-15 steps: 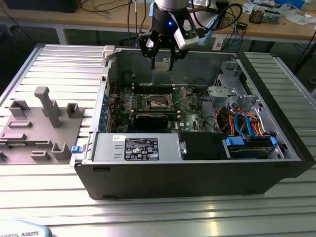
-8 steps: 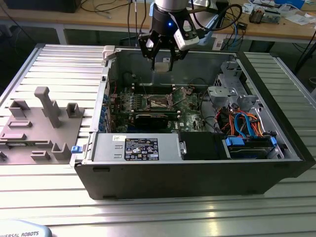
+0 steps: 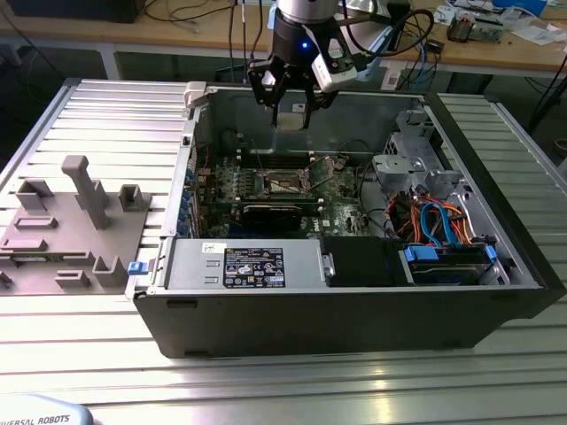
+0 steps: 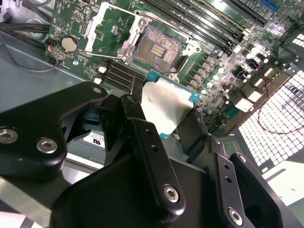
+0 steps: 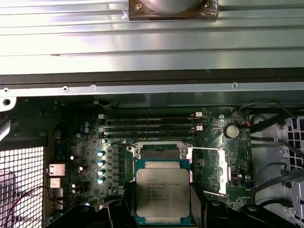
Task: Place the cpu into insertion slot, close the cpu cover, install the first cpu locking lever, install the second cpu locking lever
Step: 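Place the cpu into insertion slot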
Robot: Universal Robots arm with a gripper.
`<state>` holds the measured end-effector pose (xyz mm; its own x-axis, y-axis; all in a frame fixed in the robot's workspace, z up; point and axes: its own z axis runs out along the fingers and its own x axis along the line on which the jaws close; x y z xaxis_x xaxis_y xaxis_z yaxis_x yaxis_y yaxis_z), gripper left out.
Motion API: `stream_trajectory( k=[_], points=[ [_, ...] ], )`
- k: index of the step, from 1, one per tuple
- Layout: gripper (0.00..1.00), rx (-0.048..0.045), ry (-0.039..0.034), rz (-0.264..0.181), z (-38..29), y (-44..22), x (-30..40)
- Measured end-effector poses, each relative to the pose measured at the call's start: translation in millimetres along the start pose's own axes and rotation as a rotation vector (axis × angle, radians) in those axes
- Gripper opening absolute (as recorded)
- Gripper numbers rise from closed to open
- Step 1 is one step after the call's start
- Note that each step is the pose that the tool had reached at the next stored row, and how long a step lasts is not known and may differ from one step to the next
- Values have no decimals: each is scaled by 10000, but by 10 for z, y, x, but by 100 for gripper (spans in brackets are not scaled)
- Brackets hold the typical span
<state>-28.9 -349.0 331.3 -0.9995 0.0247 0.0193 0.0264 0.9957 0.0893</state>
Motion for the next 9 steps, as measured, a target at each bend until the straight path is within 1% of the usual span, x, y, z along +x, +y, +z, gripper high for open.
stream_trajectory(
  k=[9],
  points=[
    [54, 0, 0, 0, 15, -1, 0]
  ],
)
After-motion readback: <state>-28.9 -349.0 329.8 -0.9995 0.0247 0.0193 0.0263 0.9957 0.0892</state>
